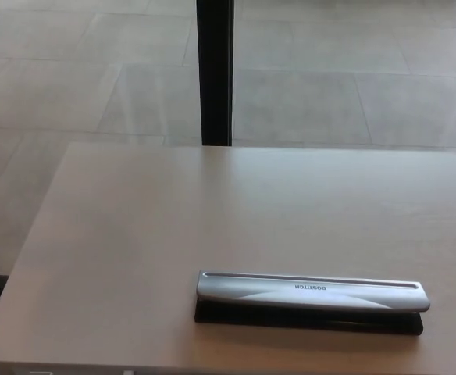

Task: A hole pucnch is kept on the middle on the desk infront of the robot and the robot uses both its hands as fists to press on it and use it

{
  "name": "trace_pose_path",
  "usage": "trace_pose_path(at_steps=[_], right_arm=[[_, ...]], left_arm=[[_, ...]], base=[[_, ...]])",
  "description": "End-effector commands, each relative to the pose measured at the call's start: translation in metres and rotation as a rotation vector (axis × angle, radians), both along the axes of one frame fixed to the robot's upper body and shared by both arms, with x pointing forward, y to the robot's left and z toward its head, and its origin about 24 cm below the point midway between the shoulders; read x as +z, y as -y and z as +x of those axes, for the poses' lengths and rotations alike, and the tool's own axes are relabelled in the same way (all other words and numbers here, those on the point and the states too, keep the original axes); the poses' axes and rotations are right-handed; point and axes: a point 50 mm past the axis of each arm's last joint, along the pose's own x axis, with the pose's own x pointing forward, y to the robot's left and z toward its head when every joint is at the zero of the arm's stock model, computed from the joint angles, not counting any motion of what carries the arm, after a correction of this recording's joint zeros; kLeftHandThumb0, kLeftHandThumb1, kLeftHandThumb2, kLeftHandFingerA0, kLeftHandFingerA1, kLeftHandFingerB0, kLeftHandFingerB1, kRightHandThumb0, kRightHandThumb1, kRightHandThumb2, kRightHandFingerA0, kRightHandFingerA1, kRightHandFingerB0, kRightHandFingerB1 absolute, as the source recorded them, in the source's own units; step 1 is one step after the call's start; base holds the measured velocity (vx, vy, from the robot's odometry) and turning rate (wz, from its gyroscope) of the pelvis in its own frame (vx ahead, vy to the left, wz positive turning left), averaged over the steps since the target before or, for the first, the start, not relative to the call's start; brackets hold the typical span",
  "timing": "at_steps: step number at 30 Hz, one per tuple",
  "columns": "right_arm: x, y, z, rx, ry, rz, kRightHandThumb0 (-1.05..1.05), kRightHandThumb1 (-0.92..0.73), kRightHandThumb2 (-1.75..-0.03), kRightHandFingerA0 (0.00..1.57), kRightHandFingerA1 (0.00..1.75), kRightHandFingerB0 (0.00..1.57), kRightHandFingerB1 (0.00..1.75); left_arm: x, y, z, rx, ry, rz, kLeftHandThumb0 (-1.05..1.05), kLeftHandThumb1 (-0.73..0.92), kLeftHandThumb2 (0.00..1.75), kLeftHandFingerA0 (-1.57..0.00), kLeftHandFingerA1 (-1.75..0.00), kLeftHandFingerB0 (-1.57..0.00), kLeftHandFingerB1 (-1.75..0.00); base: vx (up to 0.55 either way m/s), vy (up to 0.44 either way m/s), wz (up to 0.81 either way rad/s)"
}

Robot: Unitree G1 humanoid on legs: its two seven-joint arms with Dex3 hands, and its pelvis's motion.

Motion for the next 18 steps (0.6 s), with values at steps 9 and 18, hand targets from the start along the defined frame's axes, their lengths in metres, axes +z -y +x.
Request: trace_pose_path(at_steps=[9,18], right_arm=[[0.134,0.088,0.084,-0.474,0.773,-0.285,-0.86,-0.92,-0.87,0.0,0.84,0.0,0.79],[0.277,0.031,0.178,0.019,1.181,-0.518,-0.93,-0.7,-1.18,0.43,0.96,0.28,0.81]], left_arm=[[0.011,-0.011,0.002,0.115,0.198,-0.023,-0.46,0.56,0.56,-0.75,-0.96,-0.7,-0.57],[0.03,-0.013,0.061,-0.002,0.414,0.022,-0.51,0.57,0.58,-0.8,-0.65,-0.72,-0.48]], base=[[0.0,0.0,0.0],[0.0,0.0,0.01]])
